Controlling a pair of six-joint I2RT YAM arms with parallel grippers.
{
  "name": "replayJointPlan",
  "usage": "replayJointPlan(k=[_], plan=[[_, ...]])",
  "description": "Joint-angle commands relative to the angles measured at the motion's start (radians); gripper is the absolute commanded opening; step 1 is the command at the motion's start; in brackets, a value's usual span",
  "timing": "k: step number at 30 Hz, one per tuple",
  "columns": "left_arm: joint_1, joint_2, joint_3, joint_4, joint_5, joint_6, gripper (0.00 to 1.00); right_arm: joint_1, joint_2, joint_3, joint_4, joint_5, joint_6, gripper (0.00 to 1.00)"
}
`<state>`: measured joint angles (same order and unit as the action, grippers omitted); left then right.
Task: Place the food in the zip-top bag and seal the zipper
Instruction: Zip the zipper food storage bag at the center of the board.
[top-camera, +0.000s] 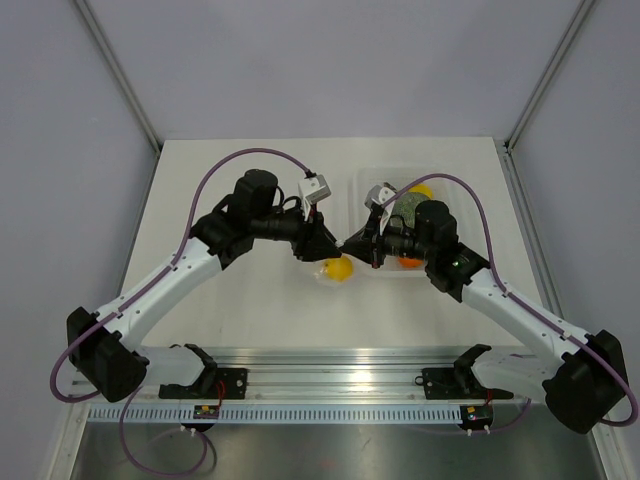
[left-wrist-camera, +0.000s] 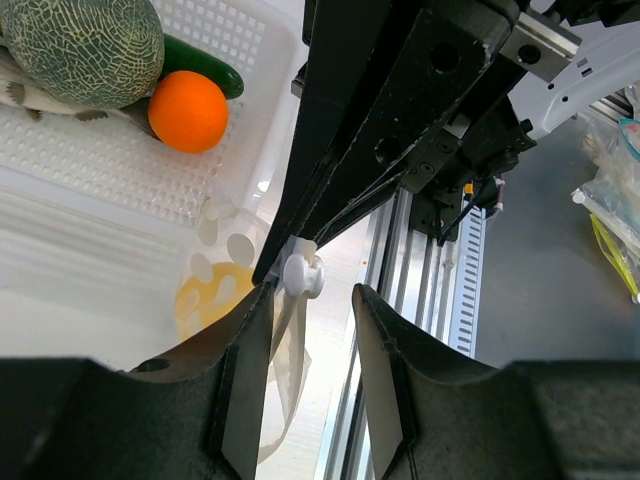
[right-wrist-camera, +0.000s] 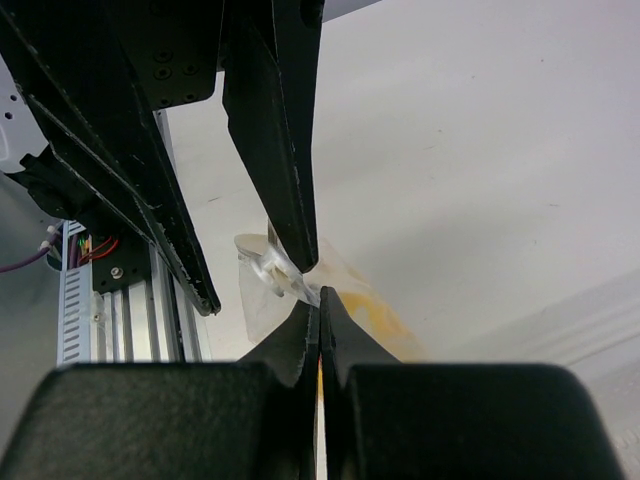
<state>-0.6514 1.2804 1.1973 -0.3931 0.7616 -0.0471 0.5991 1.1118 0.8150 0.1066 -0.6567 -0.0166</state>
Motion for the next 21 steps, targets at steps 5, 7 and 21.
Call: replayJointPlan(k=[5, 7, 21], plan=[[-0.01, 0.004, 0.053, 0.054, -0.051, -0.007, 0.39, -0.007, 0.006, 0.052, 0.031, -0.03, 0.01, 0.0], [-0.01, 0.005, 0.054, 0.057, -0.05, -0.005, 0.32, -0.007, 0.01, 0.053, 0.031, -0.032, 0.01, 0.0], [-0.014, -0.012, 0.042, 0.094, -0.068, -0.016, 0.24, -0.007, 0.022, 0.056, 0.03, -0.046, 0.01, 0.0]])
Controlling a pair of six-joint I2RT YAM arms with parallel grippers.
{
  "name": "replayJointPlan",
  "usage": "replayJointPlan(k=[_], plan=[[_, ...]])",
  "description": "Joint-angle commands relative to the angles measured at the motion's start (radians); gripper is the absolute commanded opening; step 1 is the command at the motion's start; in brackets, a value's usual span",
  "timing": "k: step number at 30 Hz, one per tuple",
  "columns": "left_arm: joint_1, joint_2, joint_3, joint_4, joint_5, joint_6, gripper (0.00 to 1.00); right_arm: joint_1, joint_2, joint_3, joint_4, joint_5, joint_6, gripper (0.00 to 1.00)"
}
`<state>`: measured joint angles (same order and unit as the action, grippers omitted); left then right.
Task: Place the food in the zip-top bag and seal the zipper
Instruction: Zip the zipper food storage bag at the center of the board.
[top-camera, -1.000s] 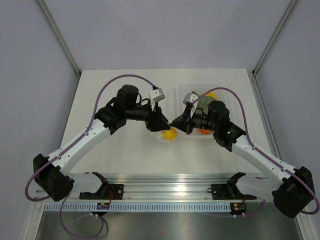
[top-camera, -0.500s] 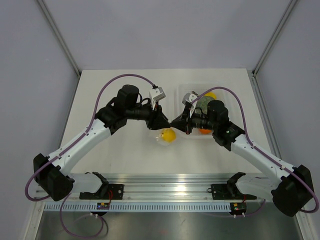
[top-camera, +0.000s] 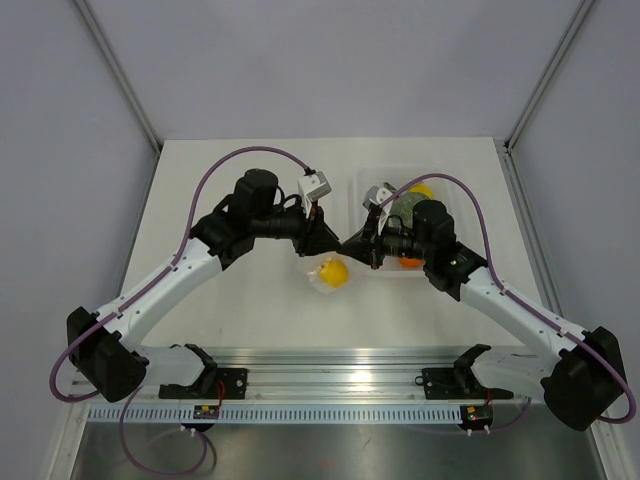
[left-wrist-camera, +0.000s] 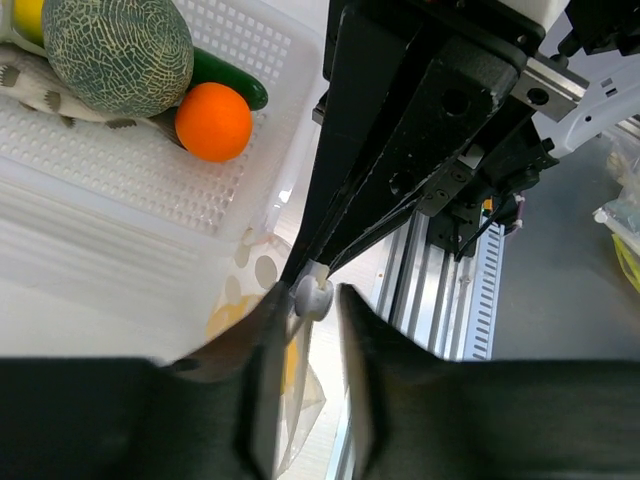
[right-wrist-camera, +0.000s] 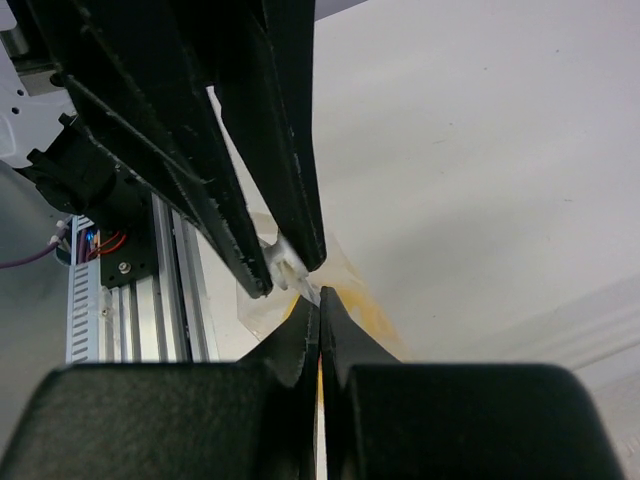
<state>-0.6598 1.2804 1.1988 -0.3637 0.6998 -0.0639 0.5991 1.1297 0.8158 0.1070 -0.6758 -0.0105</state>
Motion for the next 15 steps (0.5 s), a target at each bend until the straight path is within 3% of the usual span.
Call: replayJointPlan(k=[1, 6, 7, 9, 14, 15], plan=[[-0.006, -0.01, 0.041, 0.06, -0.002, 0.001, 0.21, -0.007, 0.004, 0.056, 0.03, -0.028, 0.004, 0.0], [-0.009, -0.009, 0.036, 0.042, 0.003, 0.013, 0.12, -0.007, 0.007, 0.057, 0.036, -0.028, 0.004, 0.0], [-0.009, -0.009, 0.035, 0.04, 0.003, 0.015, 0.05, -0.007, 0.008, 0.057, 0.036, -0.028, 0.004, 0.0], [-0.009, -0.009, 0.033, 0.04, 0.003, 0.018, 0.0, -0.007, 0.008, 0.059, 0.034, -0.031, 0.004, 0.0], [-0.009, -0.004, 0.035, 0.02, 0.017, 0.038, 0.0, -0.007, 0.002, 0.077, 0.002, -0.05, -0.009, 0.0], [-0.009, -0.004, 0.036, 0.016, 0.026, 0.041, 0.0, -0.007, 0.002, 0.085, -0.033, -0.051, -0.02, 0.13]])
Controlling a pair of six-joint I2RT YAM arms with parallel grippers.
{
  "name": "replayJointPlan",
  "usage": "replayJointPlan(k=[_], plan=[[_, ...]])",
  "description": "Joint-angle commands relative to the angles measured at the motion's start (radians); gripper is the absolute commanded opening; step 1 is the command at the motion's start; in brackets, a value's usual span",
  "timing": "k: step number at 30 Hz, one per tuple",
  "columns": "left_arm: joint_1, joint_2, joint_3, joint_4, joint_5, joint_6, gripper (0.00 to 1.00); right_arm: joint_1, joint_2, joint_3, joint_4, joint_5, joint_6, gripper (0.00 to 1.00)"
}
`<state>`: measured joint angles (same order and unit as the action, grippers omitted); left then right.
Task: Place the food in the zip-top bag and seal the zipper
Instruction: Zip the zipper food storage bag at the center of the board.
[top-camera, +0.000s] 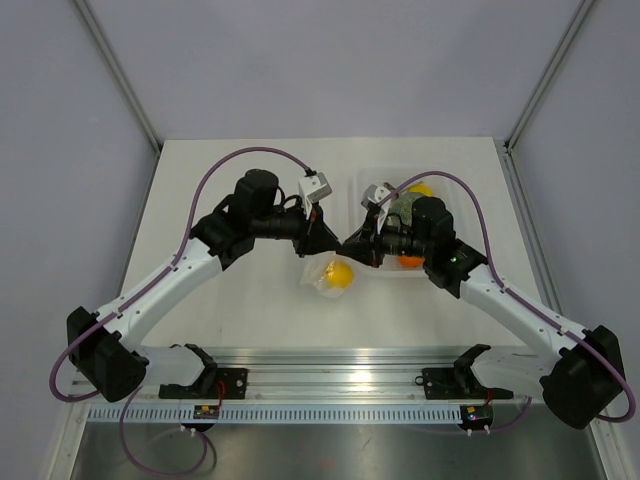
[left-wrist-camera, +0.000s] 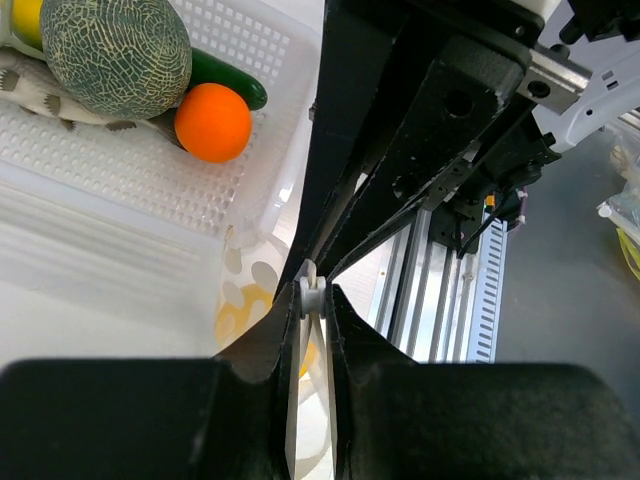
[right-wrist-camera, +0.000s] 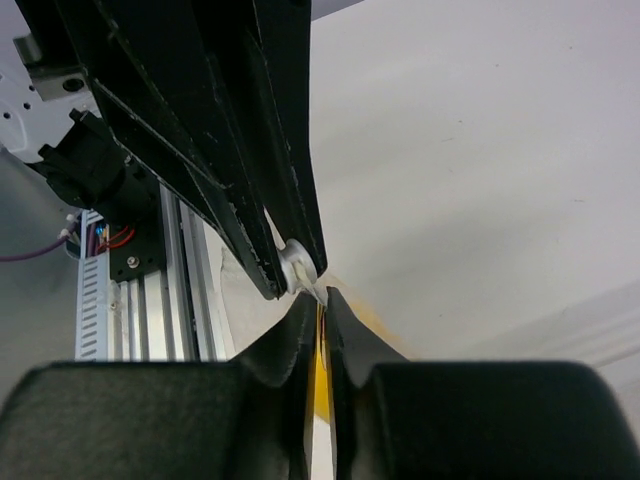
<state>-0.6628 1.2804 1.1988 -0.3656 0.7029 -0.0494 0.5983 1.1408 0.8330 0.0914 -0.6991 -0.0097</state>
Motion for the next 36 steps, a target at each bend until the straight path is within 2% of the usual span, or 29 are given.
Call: replayJointPlan(k=[1, 3, 4, 8, 10, 11, 13, 14, 20, 24, 28, 32, 36], plan=[[-0.004, -0.004, 0.035, 0.016, 0.021, 0.031, 0.0, -0.006, -0.01, 0.083, -0.034, -0.03, -0.032, 0.16], [-0.004, -0.004, 0.035, 0.013, 0.027, 0.036, 0.0, -0.008, -0.012, 0.103, -0.086, -0.037, -0.07, 0.23], [-0.003, -0.006, 0.035, 0.014, 0.029, 0.036, 0.0, -0.006, -0.012, 0.109, -0.096, -0.04, -0.091, 0.29], [0.003, 0.0, 0.036, 0.017, 0.046, 0.037, 0.0, -0.006, -0.009, 0.143, -0.192, -0.043, -0.145, 0.33], [0.006, 0.004, 0.038, 0.02, 0.05, 0.036, 0.0, -0.006, -0.003, 0.163, -0.238, -0.065, -0.176, 0.28], [0.006, 0.002, 0.038, 0.019, 0.055, 0.037, 0.0, -0.006, -0.001, 0.167, -0.248, -0.071, -0.18, 0.2], [0.006, 0.004, 0.041, 0.019, 0.064, 0.039, 0.0, -0.006, 0.004, 0.176, -0.259, -0.088, -0.188, 0.11], [0.006, 0.005, 0.042, 0.016, 0.061, 0.039, 0.0, -0.008, 0.007, 0.179, -0.26, -0.092, -0.187, 0.0], [0.008, 0.013, 0.036, -0.01, 0.058, 0.043, 0.0, -0.006, -0.038, 0.141, -0.155, -0.067, -0.119, 0.0], [0.015, 0.01, 0.022, -0.009, 0.064, 0.043, 0.0, -0.006, -0.064, 0.123, -0.148, 0.057, -0.081, 0.0], [0.025, 0.02, 0.012, -0.012, 0.087, 0.068, 0.0, -0.031, -0.07, 0.11, -0.118, 0.114, -0.018, 0.0], [0.029, 0.033, -0.007, -0.018, 0.104, 0.072, 0.0, -0.086, -0.087, 0.075, -0.003, 0.102, 0.066, 0.0], [0.035, 0.036, -0.019, -0.013, 0.113, 0.072, 0.0, -0.103, -0.089, 0.075, 0.014, 0.113, 0.1, 0.0]])
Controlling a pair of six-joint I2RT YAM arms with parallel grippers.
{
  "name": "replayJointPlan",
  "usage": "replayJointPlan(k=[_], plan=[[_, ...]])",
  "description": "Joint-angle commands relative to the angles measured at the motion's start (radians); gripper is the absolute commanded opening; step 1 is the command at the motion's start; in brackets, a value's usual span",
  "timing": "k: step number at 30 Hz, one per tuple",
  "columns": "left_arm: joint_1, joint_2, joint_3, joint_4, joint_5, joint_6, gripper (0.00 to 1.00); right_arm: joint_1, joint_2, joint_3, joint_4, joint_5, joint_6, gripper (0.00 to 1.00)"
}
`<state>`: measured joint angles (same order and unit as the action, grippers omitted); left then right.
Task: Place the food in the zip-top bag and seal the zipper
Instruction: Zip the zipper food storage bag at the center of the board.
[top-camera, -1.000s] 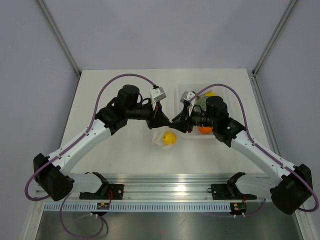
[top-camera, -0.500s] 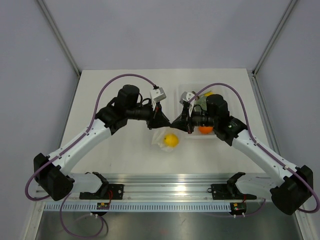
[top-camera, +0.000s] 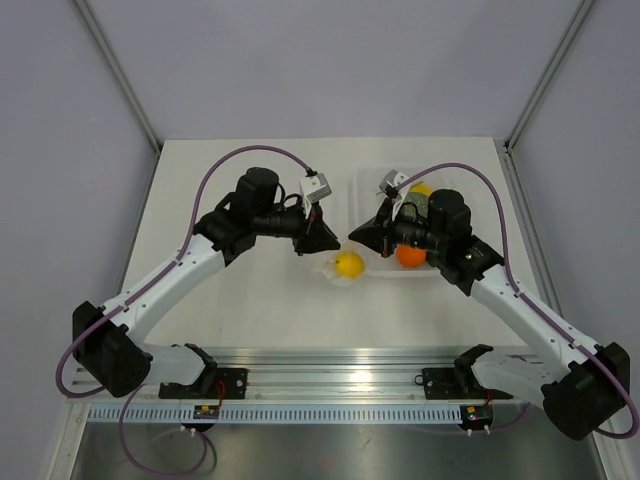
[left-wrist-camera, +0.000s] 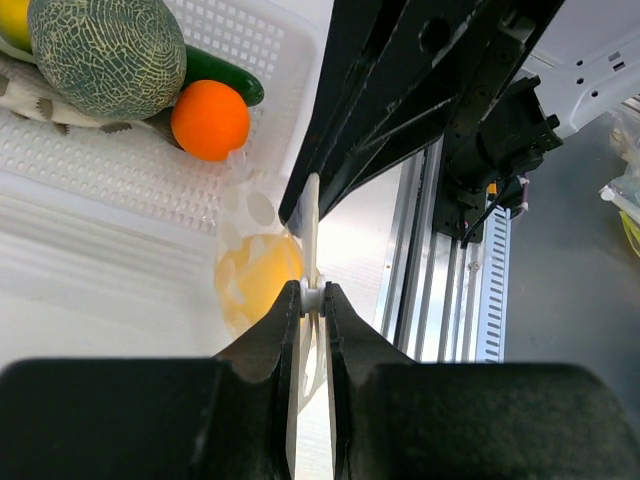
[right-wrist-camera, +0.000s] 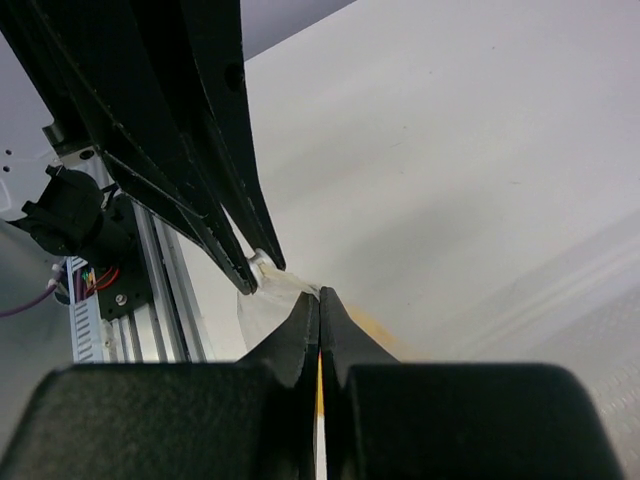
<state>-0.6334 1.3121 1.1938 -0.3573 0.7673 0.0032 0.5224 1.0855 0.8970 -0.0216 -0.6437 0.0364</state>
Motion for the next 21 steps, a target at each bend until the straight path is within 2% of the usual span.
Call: replayJointPlan(k=[1, 9, 21], plan=[[0.009, 0.003, -0.016, -0.022, 0.05, 0.021, 0.0, -0.03, -0.033, 0.013, 0.13, 0.071, 0.059, 0.0], [0.034, -0.039, -0.1, -0.031, 0.026, 0.018, 0.0, -0.082, -0.029, 0.011, 0.138, 0.211, 0.111, 0.0], [0.116, -0.198, -0.27, -0.023, -0.039, -0.045, 0.0, -0.094, -0.006, 0.019, 0.193, 0.22, 0.145, 0.0]])
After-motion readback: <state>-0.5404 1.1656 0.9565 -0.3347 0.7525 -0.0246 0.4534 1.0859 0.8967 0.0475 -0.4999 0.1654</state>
